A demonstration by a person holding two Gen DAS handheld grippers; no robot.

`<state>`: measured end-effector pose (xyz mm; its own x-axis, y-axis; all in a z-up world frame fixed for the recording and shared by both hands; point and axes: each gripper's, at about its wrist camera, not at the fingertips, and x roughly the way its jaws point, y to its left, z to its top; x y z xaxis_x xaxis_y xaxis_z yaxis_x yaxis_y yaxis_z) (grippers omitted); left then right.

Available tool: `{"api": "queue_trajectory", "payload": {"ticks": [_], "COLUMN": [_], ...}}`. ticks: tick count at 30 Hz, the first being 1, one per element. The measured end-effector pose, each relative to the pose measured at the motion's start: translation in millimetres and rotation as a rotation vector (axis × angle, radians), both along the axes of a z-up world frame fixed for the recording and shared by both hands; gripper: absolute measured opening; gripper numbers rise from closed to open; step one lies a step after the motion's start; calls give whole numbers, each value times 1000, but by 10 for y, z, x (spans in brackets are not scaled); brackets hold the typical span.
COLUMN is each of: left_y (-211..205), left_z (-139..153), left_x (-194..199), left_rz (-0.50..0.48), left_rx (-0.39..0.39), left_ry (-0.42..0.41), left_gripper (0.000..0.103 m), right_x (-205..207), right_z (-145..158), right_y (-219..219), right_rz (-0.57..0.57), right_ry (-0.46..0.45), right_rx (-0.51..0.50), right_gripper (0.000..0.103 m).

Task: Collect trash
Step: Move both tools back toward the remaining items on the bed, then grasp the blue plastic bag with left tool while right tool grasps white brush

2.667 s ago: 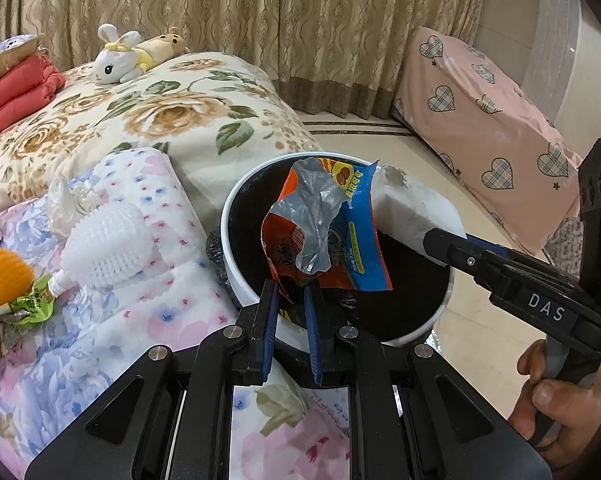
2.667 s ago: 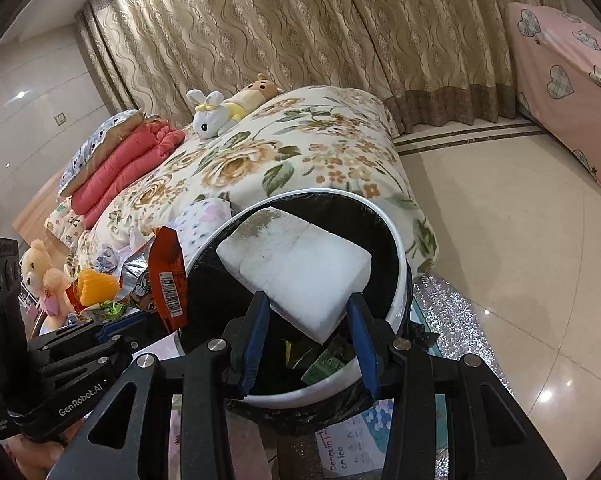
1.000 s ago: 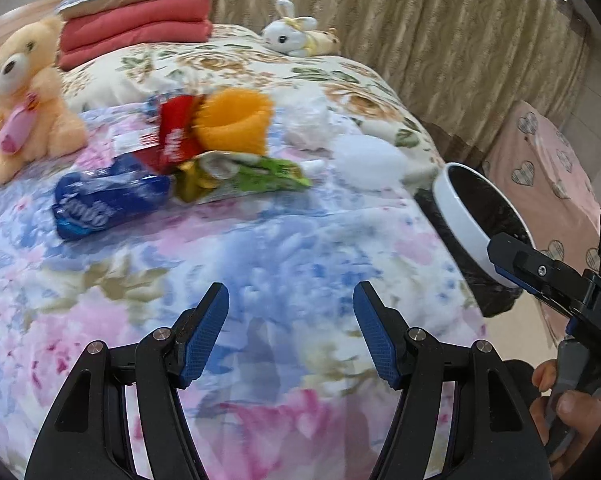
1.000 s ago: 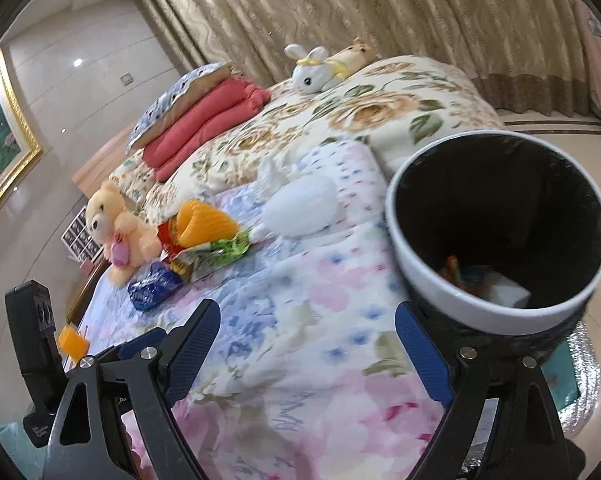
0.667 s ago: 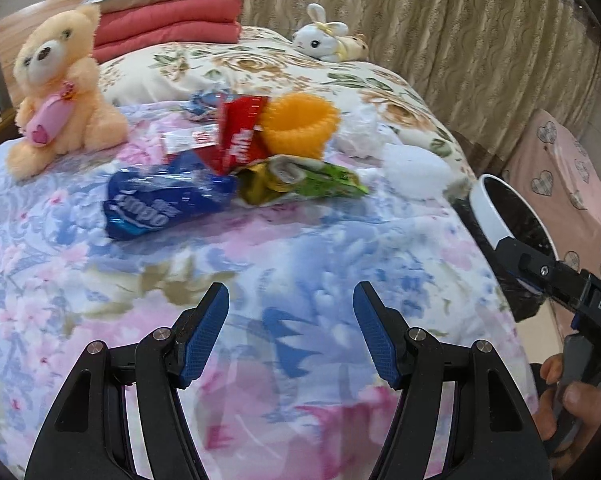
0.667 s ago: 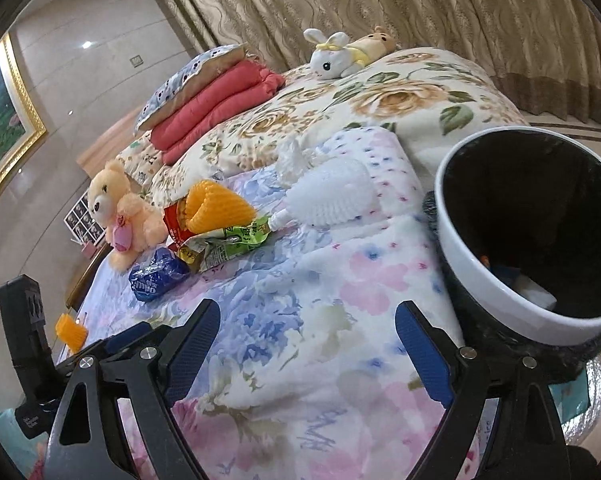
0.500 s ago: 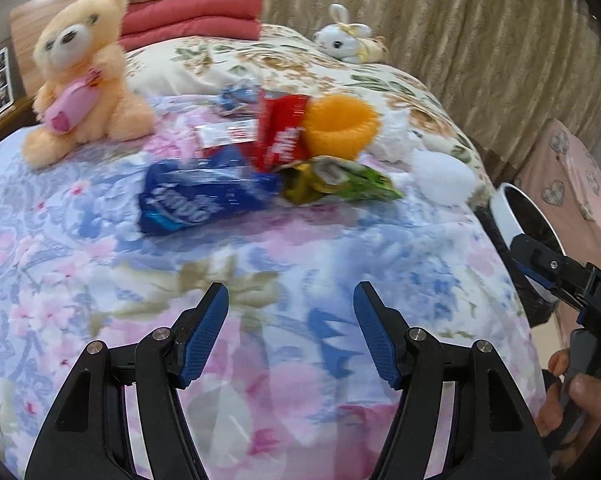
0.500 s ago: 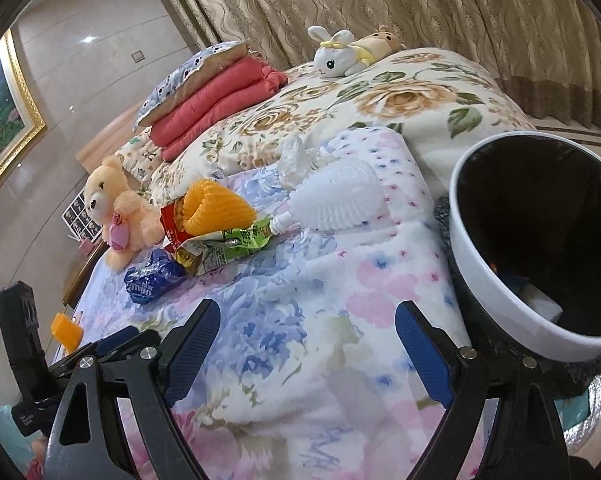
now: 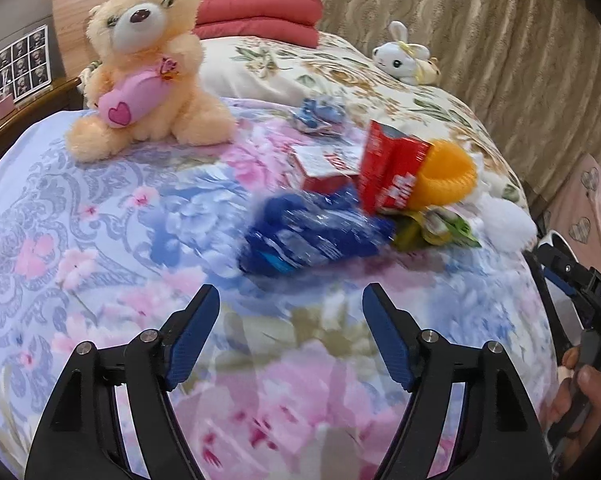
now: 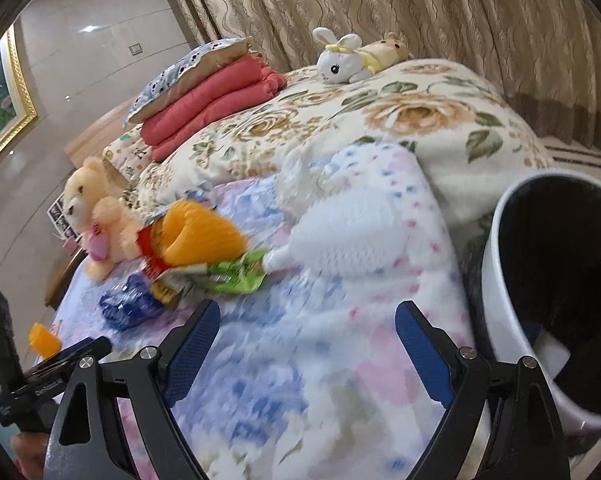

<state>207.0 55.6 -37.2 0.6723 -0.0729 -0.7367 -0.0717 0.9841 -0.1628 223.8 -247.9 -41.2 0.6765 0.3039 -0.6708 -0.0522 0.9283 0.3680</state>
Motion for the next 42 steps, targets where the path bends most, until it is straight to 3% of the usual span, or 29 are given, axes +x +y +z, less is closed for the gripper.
{"api": "queue_trajectory", "payload": {"ticks": [10,13,14,15,16,17,18,20,24,35,42], "left_y": [68,49,41,16,-16,-36,-61,-80,-87,-139,-481], "left_z": [-56,-90,-93,-108,-132,-146,-171,-178,-148,10,118], "left_x": [330,366,368,376,386,388,385,343,216,-201,-381], "left_rz": [-23,-36,-40,-53,-65,-71,-83,-89,-97,-91,-180], "left_rx": [30,32,33,38,50,59,66,75,53,-27,-48], "left_ry": [5,3,2,6,16,22,29,19,0,-35,-50], "left_gripper": [81,79,69,52,46,32,26,25,21,19,19], "right_x": [476,539,559,571,569,567,560,524,406,-52,-340], "right_z": [-100,-133,-145,-166,-184,-196,-205,-200,-127,66,162], "right_y": [16,49,60,73,78,81,86,85,108,81,-1], "right_rz": [-2,9,13,18,21,22,28,38,55,76,70], "right_ry": [8,10,14,21,24,26,28,30,4,-16,-22], "right_rx": [-78,-100,-110,-122,-128,-132,-132,-120,-107,15,63], "right_gripper": [91,86,75,64,59,48,29,18,14,13,13]}}
